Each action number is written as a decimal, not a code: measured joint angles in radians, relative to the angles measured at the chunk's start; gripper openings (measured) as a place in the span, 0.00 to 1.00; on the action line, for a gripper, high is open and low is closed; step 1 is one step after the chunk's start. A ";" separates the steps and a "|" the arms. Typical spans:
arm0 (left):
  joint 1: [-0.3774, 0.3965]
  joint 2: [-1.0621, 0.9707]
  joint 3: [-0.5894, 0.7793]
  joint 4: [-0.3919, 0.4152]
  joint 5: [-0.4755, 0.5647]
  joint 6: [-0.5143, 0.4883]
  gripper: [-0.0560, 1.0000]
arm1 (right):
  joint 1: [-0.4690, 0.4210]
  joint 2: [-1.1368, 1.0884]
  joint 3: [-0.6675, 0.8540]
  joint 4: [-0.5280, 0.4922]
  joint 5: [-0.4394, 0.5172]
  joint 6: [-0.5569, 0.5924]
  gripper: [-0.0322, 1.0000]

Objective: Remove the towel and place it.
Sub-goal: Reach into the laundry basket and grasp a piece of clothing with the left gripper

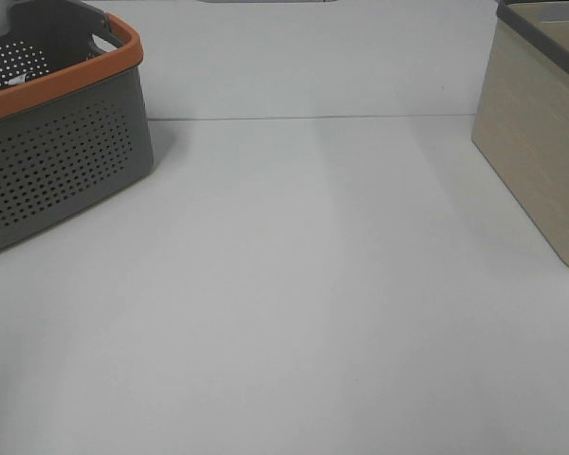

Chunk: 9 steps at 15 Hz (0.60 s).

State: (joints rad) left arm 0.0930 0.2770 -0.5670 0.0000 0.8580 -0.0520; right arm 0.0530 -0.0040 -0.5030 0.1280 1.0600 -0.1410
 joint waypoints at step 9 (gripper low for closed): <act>0.000 0.635 -0.316 0.005 -0.127 -0.135 0.74 | 0.000 0.000 0.000 0.000 0.000 0.000 0.64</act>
State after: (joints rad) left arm 0.0930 0.9120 -0.8830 0.0050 0.7310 -0.1870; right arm 0.0530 -0.0040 -0.5030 0.1280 1.0600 -0.1410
